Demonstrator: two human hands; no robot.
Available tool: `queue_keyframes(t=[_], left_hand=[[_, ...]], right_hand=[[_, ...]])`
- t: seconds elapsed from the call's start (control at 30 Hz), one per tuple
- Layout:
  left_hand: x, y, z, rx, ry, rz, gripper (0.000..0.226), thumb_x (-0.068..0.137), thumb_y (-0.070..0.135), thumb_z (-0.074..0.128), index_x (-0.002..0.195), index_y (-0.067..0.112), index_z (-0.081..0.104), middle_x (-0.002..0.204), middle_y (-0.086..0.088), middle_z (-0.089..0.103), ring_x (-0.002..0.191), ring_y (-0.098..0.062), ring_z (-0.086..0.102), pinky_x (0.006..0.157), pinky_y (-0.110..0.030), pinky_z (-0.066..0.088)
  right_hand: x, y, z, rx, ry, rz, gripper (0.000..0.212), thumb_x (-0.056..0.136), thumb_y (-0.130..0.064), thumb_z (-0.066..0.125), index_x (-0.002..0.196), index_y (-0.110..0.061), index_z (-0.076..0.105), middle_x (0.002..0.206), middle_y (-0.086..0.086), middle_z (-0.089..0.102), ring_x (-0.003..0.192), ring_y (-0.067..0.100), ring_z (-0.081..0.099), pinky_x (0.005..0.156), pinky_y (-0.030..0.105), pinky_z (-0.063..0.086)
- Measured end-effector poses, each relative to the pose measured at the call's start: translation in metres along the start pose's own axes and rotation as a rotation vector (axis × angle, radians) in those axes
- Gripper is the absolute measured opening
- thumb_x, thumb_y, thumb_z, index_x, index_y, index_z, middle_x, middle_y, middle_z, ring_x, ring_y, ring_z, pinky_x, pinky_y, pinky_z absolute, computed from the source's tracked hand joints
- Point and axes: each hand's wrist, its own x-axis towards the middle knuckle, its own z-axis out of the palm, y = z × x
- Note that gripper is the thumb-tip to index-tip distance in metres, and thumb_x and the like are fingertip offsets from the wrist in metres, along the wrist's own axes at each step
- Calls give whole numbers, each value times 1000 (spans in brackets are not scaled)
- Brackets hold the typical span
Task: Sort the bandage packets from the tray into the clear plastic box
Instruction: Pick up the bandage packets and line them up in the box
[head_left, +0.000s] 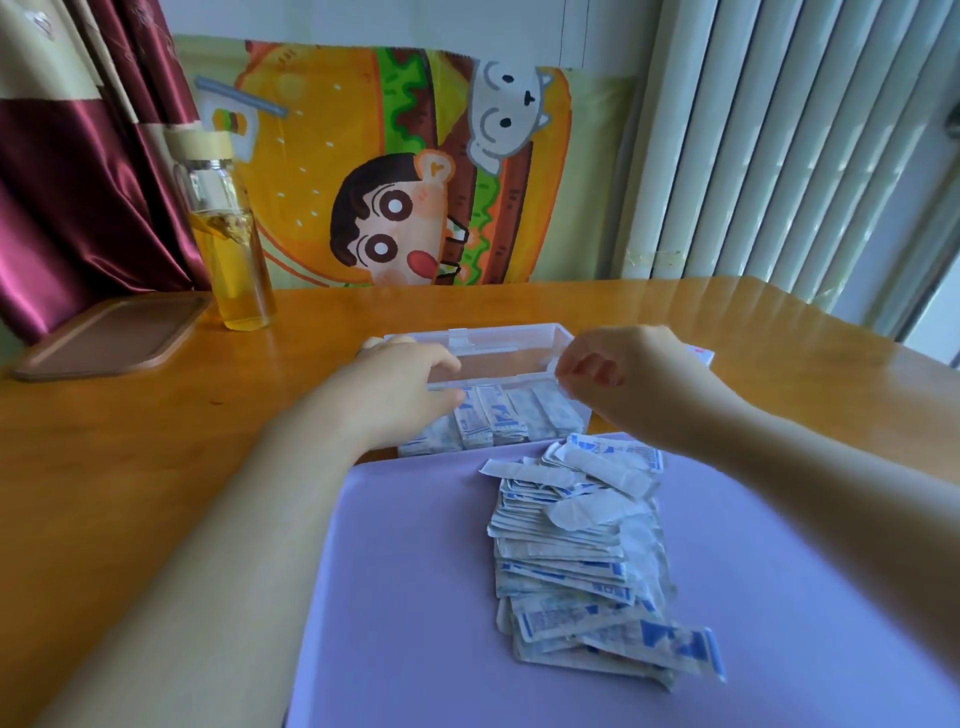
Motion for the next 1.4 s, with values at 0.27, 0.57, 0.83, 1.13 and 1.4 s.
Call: queue_keyframes(t=[0.27, 0.57, 0.83, 1.13, 1.4], left_hand=[[-43, 32, 1, -96, 191, 176, 28, 94, 25, 53, 122, 27, 57, 120, 9, 53, 112, -8, 48, 86, -21, 33], [-19, 64, 59, -51, -235, 113, 45, 93, 15, 46, 135, 29, 48, 137, 5, 52, 122, -14, 50, 100, -29, 41], [-19, 62, 56, 112, -398, 143, 47, 92, 33, 57, 137, 27, 48, 139, 7, 49, 125, -12, 46, 101, -25, 37], [-47, 34, 45, -372, -14, 23, 35, 98, 25, 48, 66, 18, 59, 67, 7, 65, 47, -1, 52, 51, -22, 39], [-66, 40, 43, -1515, -186, -392, 24, 96, 10, 42, 92, 4, 65, 74, -12, 71, 53, -17, 65, 52, -28, 54]], right_hand=[[-34, 50, 21, -48, -297, 201, 36, 80, -41, 67, 109, -19, 64, 102, -6, 65, 84, 10, 55, 69, 19, 41], [-47, 65, 7, 25, -425, 254, 20, 74, -36, 72, 88, -22, 68, 80, -2, 67, 67, 12, 55, 60, 23, 40], [-54, 76, -9, 680, -410, 380, 16, 82, -18, 66, 75, -5, 71, 85, 13, 70, 75, 15, 63, 67, 24, 50], [-40, 12, -4, 663, -213, 166, 8, 83, -25, 68, 88, -25, 61, 78, -5, 74, 74, 11, 69, 72, 26, 52], [-42, -11, 17, 371, 74, -198, 49, 73, 3, 70, 63, -41, 50, 108, -13, 60, 99, 2, 51, 81, 3, 34]])
